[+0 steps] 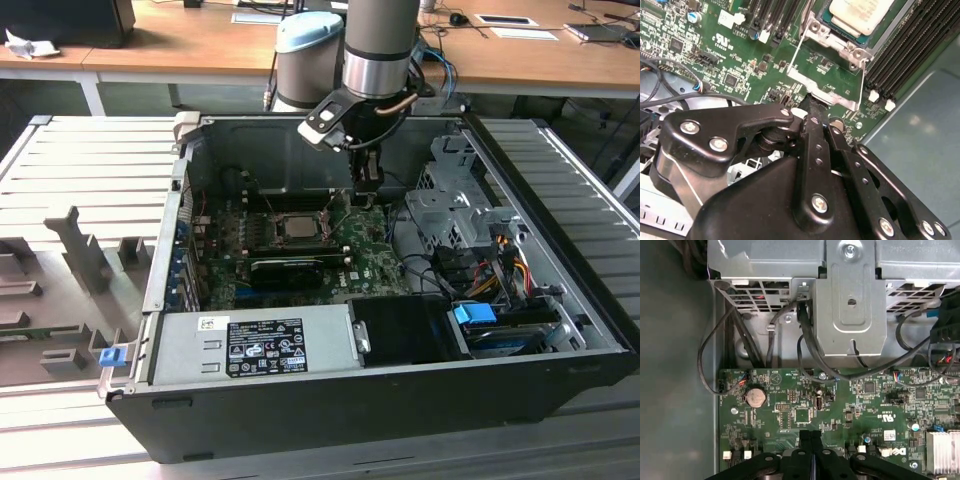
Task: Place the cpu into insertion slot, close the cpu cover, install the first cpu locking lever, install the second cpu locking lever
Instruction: 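Close the cpu cover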
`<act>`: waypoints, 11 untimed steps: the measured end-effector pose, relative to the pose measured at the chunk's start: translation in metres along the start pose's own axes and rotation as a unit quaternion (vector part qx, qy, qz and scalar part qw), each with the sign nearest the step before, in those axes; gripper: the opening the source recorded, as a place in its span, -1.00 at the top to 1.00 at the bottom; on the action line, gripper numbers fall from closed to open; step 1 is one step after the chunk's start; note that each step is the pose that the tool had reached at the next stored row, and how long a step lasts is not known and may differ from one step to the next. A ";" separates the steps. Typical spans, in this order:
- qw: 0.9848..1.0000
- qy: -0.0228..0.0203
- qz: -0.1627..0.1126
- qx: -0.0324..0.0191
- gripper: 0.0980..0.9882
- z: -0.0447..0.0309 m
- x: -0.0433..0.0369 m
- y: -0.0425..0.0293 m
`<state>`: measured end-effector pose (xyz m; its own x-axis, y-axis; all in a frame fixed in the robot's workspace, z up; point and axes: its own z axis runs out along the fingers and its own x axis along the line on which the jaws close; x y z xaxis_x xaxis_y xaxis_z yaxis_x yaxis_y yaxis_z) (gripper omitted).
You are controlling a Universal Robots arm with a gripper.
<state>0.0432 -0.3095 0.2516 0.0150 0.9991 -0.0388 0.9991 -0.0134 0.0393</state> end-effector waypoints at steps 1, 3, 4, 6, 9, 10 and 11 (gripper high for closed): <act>1.000 0.000 0.000 0.000 0.98 0.0000 0.0000 -0.0011; 1.000 0.000 0.000 0.000 0.98 0.0001 0.0000 -0.0017; 1.000 0.000 0.000 0.000 0.98 0.0002 0.0000 -0.0023; 1.000 0.000 0.000 0.000 0.98 0.0001 0.0000 -0.0035; 1.000 0.000 0.000 0.000 0.98 0.0001 -0.0001 -0.0065; 1.000 0.000 0.000 0.000 0.98 0.0001 -0.0001 -0.0072; 1.000 0.000 0.000 0.000 0.98 0.0001 -0.0001 -0.0077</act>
<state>0.0355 -0.3095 0.2512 0.0149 0.9991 -0.0389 0.9991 -0.0134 0.0393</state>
